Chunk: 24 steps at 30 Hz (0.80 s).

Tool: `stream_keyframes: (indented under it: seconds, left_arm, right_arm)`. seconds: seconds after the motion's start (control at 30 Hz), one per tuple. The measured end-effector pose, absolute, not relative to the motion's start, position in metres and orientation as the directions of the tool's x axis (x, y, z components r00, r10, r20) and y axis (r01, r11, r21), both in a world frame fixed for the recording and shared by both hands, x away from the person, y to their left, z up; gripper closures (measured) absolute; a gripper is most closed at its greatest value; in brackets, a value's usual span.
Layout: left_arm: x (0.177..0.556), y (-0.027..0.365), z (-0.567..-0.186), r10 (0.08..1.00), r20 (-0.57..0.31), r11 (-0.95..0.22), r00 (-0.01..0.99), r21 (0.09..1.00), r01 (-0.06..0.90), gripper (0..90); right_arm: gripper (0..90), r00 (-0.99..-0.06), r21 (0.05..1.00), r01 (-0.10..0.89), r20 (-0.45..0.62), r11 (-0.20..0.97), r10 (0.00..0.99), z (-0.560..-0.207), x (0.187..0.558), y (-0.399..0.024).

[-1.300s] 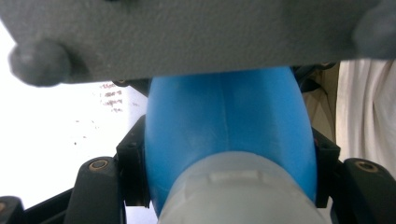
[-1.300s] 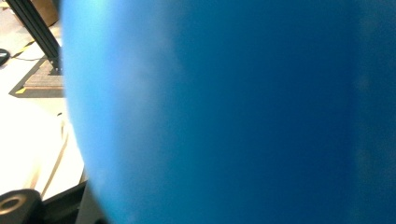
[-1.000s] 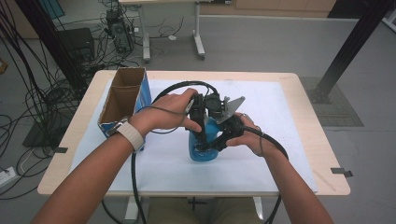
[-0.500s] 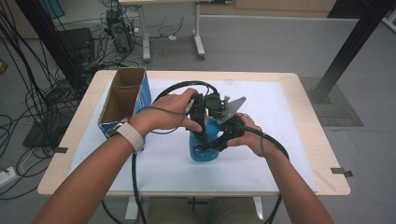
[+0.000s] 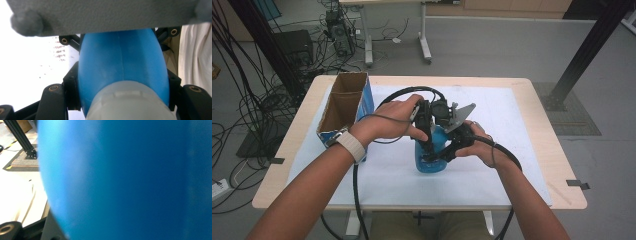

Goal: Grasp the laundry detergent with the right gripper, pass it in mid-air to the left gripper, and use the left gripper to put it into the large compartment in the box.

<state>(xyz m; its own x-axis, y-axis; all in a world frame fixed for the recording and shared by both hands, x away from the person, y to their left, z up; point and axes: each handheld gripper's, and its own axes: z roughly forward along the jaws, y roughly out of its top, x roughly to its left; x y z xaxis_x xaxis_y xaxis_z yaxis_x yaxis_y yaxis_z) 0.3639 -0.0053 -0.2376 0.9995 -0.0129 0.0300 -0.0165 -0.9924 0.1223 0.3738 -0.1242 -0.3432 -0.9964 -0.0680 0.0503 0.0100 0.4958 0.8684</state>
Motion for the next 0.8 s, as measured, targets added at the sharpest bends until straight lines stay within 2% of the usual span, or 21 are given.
stream_keyframes:
  seconds: [0.8]
  left_arm:
    - [0.3632,-0.0044,-0.2350,-0.011,0.034,-0.991,0.999,0.131,-0.015,37.4]
  right_arm:
    - [43.1,-0.997,0.862,-0.023,0.017,0.507,-0.075,-0.3395,0.3750,-0.1260]
